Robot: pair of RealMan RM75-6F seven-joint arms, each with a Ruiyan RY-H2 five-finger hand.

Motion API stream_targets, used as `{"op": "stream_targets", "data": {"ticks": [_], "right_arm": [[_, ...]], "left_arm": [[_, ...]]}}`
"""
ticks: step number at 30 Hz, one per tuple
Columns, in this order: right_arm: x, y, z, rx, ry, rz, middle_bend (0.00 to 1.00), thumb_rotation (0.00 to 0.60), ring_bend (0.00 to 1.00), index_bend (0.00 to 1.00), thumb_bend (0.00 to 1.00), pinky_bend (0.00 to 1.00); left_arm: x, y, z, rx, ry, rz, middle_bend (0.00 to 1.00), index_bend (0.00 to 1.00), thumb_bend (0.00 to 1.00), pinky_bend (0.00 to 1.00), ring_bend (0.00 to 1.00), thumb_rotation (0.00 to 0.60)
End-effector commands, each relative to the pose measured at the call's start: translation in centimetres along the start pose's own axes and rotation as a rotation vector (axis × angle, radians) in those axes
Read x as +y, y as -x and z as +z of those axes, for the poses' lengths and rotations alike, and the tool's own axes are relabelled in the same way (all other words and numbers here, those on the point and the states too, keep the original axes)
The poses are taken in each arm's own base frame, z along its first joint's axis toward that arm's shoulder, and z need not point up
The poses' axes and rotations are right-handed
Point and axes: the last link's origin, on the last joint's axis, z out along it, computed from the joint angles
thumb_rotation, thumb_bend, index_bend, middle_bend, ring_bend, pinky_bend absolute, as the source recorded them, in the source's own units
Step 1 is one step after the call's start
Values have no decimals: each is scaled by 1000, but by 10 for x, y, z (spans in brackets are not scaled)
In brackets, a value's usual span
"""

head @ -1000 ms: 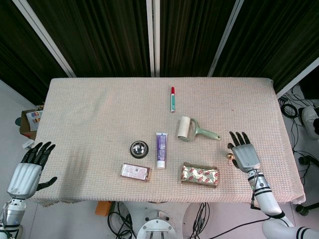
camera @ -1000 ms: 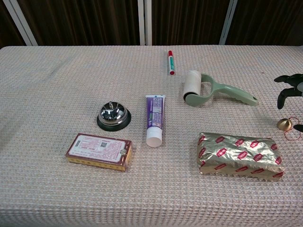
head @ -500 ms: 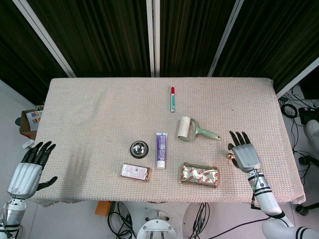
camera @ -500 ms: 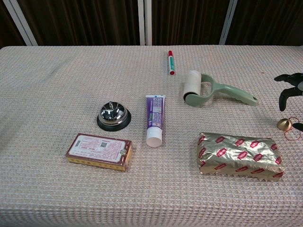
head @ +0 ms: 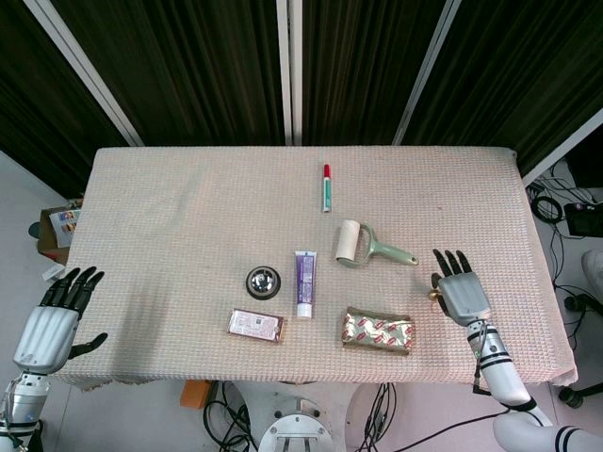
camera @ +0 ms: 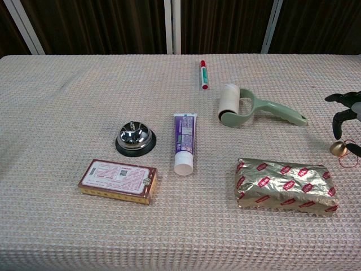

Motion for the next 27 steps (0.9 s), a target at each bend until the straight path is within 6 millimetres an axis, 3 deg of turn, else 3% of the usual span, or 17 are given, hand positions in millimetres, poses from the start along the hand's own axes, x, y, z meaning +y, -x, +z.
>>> {"op": "stream_targets", "data": {"ticks": [1, 27], "right_arm": [[-1, -1, 0, 8, -2, 7, 17, 600, 0, 477, 338, 0], [2, 1, -2, 22, 9, 9, 31, 600, 0, 522, 355, 0]], "left_arm": [[-1, 0, 0, 1, -2, 0, 74, 84, 105, 160, 36, 600], [0, 0, -1, -7, -4, 4, 74, 84, 105, 160, 36, 600]]}}
